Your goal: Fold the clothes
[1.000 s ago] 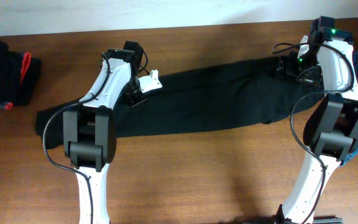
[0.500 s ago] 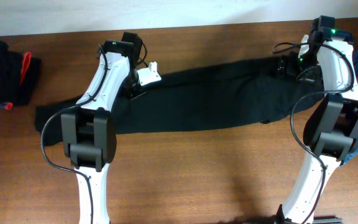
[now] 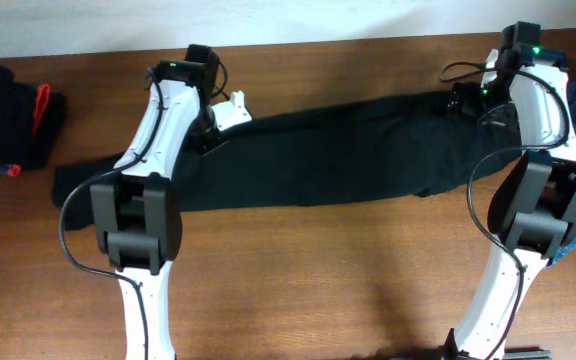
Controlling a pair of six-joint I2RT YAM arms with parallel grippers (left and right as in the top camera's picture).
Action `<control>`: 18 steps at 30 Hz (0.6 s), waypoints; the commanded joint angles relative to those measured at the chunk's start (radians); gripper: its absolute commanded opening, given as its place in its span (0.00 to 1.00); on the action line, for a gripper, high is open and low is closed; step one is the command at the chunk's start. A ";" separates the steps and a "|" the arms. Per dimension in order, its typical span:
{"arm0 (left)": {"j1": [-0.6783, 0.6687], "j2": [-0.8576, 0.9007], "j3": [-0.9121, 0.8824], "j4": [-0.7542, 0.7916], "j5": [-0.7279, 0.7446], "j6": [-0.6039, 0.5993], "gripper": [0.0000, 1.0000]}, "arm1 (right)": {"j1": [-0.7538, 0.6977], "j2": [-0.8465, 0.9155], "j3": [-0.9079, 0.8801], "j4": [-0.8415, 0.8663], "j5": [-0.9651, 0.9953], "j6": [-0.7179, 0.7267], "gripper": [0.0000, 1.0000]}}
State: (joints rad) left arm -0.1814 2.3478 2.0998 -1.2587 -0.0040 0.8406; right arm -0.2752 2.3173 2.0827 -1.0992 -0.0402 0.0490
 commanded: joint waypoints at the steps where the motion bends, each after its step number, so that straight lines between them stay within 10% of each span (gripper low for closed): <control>1: 0.049 0.008 0.024 0.015 -0.017 -0.043 0.00 | -0.001 0.035 -0.006 0.016 0.019 -0.019 0.98; 18: 0.082 0.009 0.023 0.118 0.034 -0.067 0.00 | -0.003 0.066 -0.006 0.068 0.019 -0.020 0.99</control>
State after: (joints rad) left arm -0.1097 2.3478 2.1002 -1.1603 0.0257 0.8013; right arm -0.2752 2.3493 2.0808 -1.0386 -0.0376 0.0402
